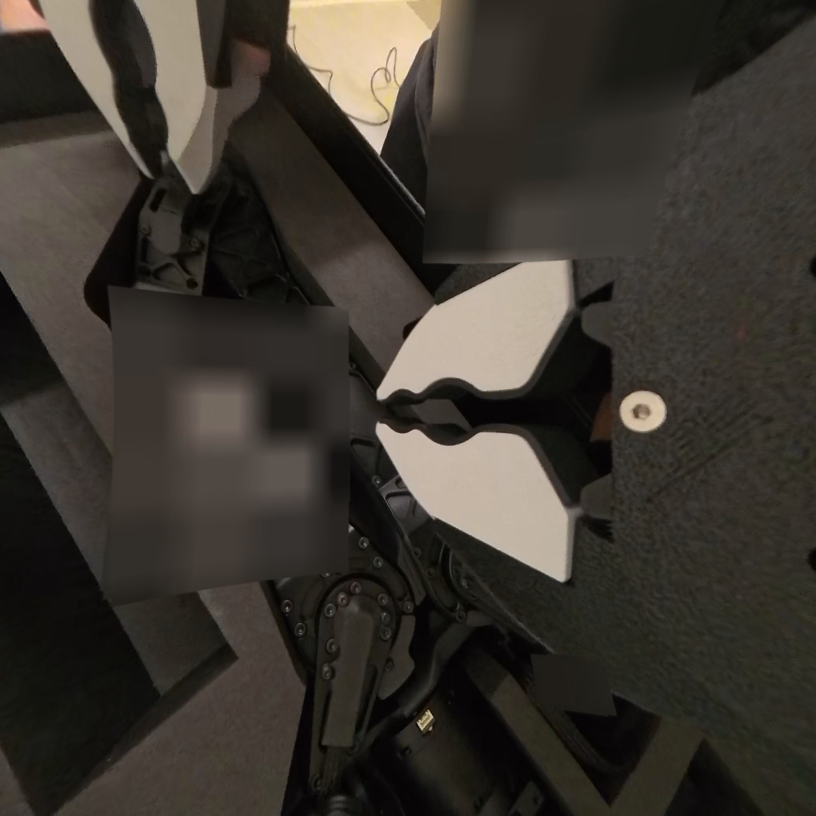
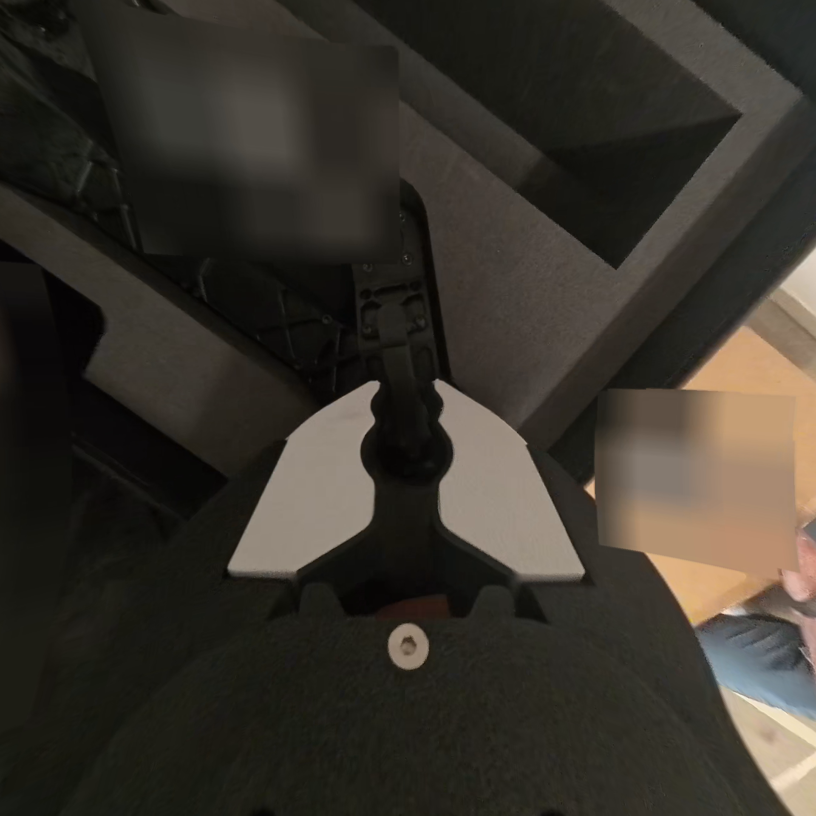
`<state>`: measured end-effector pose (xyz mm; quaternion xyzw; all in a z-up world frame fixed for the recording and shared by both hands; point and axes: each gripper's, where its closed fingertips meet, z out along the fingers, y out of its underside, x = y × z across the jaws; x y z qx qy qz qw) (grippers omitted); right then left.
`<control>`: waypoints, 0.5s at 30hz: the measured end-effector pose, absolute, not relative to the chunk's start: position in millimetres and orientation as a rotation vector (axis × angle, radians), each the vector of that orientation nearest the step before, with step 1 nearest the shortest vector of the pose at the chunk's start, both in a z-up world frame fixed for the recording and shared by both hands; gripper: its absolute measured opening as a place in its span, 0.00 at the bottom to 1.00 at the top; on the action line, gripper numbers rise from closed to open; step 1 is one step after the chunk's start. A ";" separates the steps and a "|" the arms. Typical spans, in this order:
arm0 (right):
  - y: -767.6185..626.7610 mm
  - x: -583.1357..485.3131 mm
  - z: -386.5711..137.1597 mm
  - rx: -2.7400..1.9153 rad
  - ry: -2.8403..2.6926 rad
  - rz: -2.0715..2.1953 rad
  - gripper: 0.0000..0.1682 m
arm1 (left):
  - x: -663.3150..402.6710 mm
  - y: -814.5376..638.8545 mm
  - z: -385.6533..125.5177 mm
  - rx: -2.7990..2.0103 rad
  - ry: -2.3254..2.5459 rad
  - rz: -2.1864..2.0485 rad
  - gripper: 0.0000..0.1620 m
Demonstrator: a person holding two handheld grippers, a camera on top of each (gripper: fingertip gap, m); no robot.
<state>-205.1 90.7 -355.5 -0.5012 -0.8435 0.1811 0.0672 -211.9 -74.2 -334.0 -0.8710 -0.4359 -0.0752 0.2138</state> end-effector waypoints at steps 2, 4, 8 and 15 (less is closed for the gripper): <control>88.6 -206.3 -357.4 -1.482 -2.574 0.544 0.08 | -212.2 -79.4 -334.6 -2.415 -1.216 -0.201 0.03; 88.5 -205.7 -357.4 -1.477 -2.588 0.537 0.08 | -211.7 -85.7 -334.7 -2.404 -1.231 -0.199 0.03; 83.9 -199.5 -360.5 -1.490 -2.651 0.540 0.15 | -209.7 -96.6 -335.5 -2.367 -1.274 -0.209 0.03; 84.7 -207.9 -365.8 -1.400 -2.654 0.483 0.08 | -204.2 -112.4 -334.7 -2.337 -1.304 -0.201 0.02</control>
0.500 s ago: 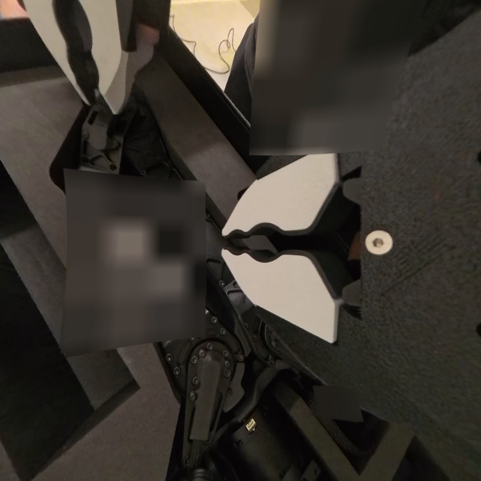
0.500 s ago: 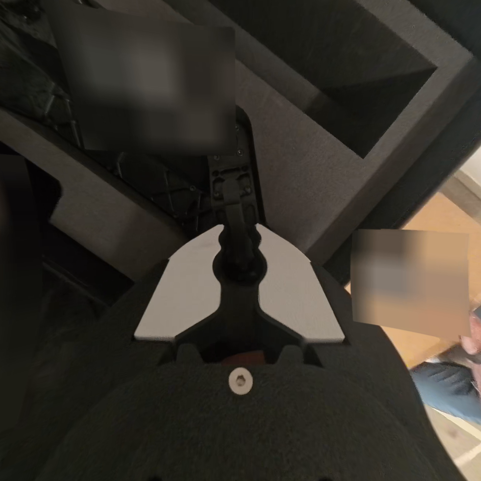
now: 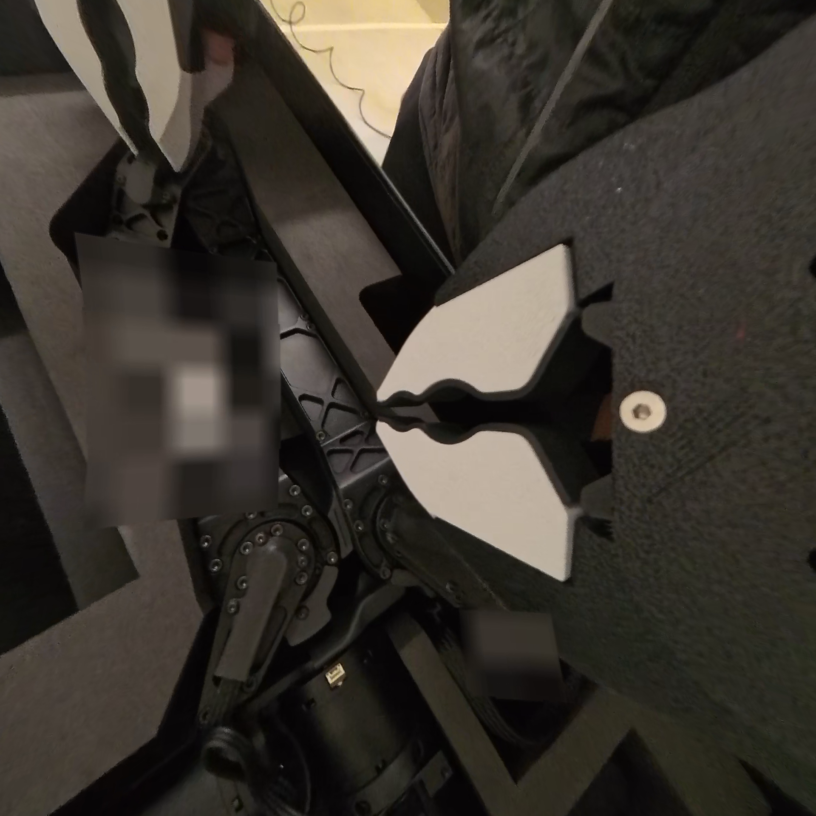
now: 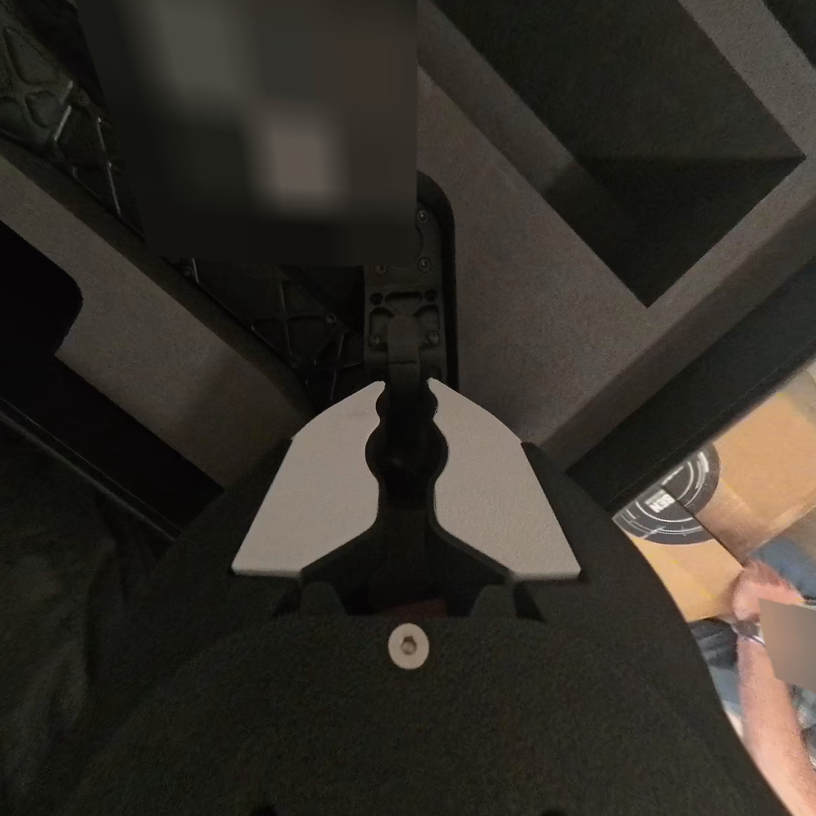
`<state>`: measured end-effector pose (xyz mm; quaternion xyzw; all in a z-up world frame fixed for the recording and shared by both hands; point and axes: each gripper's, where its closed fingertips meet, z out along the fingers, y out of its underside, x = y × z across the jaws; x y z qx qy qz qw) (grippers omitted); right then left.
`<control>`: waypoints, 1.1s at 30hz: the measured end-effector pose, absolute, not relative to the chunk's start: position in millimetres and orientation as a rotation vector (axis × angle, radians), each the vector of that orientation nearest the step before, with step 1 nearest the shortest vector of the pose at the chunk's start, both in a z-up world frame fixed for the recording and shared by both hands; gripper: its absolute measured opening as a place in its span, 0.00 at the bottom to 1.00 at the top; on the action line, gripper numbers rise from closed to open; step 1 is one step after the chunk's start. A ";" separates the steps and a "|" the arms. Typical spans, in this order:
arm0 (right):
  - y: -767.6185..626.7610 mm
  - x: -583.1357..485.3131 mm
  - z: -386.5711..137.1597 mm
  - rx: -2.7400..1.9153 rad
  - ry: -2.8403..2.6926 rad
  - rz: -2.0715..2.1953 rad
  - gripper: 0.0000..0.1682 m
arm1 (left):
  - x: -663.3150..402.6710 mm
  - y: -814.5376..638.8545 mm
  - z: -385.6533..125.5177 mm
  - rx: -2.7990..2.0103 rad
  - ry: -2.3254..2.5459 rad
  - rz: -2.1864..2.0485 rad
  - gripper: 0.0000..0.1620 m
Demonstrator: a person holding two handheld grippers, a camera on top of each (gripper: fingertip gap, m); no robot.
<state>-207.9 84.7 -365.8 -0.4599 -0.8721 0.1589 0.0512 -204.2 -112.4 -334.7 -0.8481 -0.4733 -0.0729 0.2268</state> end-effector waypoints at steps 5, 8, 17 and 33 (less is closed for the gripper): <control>85.1 -207.9 -365.8 -1.355 -2.684 0.488 0.08 | -201.0 -124.4 -336.6 -2.324 -1.330 -0.196 0.02; 85.2 -208.0 -365.8 -1.346 -2.677 0.480 0.08 | -198.5 -130.0 -339.0 -2.330 -1.336 -0.197 0.02; 85.8 -207.7 -365.8 -1.365 -2.662 0.467 0.08 | -193.8 -131.6 -342.2 -2.341 -1.331 -0.206 0.02; 87.1 -207.6 -367.9 -1.411 -2.618 0.519 0.07 | -192.3 -124.8 -348.8 -2.377 -1.306 -0.212 0.02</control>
